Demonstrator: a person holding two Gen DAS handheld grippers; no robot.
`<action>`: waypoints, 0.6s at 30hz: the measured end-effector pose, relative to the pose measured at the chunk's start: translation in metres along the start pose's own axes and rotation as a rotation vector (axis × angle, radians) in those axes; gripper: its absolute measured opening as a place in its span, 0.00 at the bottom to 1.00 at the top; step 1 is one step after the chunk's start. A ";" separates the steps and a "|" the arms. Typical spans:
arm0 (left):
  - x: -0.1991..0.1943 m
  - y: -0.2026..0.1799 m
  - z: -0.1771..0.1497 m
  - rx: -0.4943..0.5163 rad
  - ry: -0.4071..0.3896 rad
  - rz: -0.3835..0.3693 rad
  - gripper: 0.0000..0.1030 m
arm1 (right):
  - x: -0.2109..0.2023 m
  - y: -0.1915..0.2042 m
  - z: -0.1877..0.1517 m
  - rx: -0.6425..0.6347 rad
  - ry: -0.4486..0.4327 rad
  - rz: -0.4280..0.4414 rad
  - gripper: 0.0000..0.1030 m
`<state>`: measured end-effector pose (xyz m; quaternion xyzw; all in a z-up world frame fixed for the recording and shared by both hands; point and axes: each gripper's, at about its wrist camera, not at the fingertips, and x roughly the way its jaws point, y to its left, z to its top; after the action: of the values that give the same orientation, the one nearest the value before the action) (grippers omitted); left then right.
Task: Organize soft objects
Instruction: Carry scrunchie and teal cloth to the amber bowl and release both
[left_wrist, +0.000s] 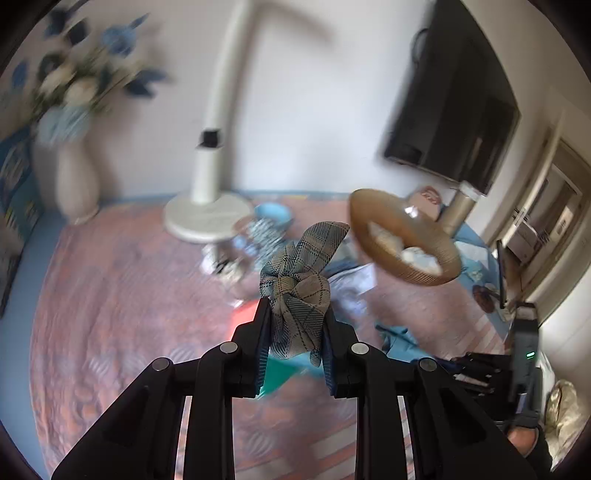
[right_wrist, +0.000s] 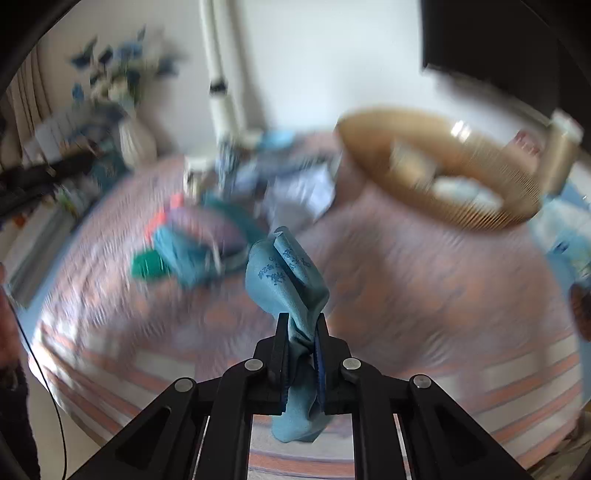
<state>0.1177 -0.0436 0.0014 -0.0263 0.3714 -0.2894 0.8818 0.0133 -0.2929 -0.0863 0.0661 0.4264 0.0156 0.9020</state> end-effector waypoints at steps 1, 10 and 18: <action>0.000 -0.007 0.006 0.016 -0.005 -0.007 0.21 | -0.016 -0.007 0.010 0.006 -0.046 -0.017 0.10; 0.045 -0.099 0.073 0.149 -0.062 -0.057 0.21 | -0.075 -0.092 0.096 0.149 -0.249 -0.210 0.10; 0.127 -0.149 0.095 0.201 0.014 -0.090 0.21 | -0.032 -0.157 0.137 0.307 -0.205 -0.217 0.10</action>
<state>0.1789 -0.2511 0.0280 0.0478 0.3453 -0.3646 0.8634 0.0941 -0.4656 0.0032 0.1578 0.3342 -0.1535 0.9164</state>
